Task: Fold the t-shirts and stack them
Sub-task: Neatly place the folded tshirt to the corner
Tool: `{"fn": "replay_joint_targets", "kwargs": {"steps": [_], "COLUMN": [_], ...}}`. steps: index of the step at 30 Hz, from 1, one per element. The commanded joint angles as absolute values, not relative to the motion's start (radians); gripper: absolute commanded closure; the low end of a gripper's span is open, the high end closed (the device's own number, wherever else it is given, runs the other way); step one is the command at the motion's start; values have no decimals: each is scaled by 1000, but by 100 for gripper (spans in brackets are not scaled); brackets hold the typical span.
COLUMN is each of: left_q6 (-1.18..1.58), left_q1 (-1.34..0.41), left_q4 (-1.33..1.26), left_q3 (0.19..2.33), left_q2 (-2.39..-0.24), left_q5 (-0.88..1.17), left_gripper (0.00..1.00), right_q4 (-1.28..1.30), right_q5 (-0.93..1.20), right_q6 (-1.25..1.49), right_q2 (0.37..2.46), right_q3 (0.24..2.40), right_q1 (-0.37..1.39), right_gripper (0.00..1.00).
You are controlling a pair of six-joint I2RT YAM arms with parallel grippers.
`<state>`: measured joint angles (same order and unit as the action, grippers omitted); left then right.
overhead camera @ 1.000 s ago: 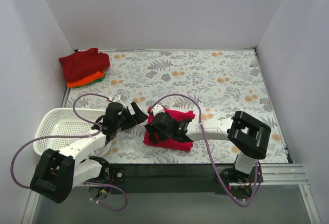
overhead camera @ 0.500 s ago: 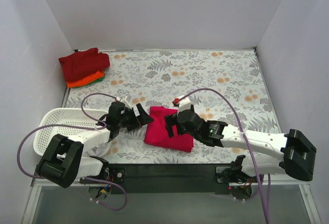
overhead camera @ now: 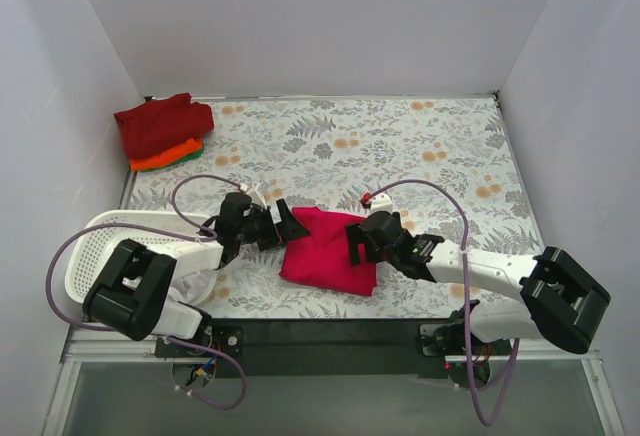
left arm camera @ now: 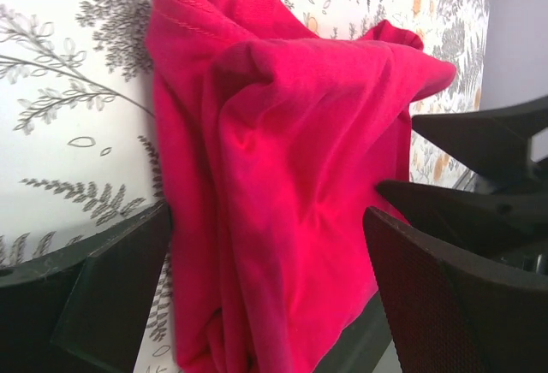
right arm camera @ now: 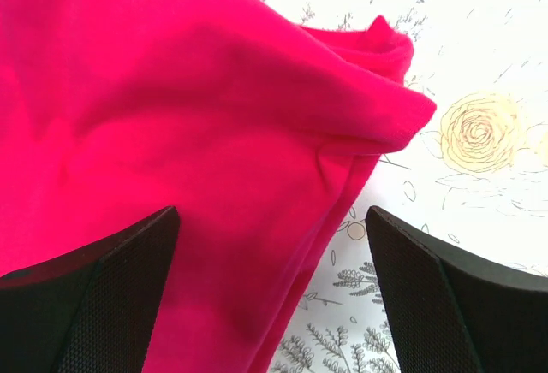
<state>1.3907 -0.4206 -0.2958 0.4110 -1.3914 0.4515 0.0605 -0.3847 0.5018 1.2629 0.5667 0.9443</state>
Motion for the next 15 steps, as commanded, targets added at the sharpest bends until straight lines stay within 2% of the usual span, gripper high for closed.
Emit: {"fn": "replay_joint_targets", "kwargs": {"steps": [1, 4, 7, 8, 11, 15], "left_q6": [1367, 1370, 1379, 1390, 1413, 1453], "left_q1": [-446, -468, -503, -515, -578, -673], "left_q4": [-232, -233, -241, -247, -285, -311], "left_q3": [406, 410, 410, 410, 414, 440], "left_q2": [-1439, -1463, -1494, -1502, -1542, -1618], "left_q5": [448, 442, 436, 431, 423, 405], "left_gripper": [14, 14, 14, 14, 14, 15], "right_q4": [-47, -64, -89, -104, -130, -156], "right_q5": [-305, -266, -215, -200, -146, -94], "right_q6": [523, 541, 558, 563, 584, 601], "right_q2": [1292, 1328, 1367, 1385, 1423, 1456], "right_q3": [531, 505, 480, 474, 454, 437], "right_q1": [919, 896, 890, 890, 891, 891], "right_gripper": [19, 23, 36, 44, 58, 66]}}
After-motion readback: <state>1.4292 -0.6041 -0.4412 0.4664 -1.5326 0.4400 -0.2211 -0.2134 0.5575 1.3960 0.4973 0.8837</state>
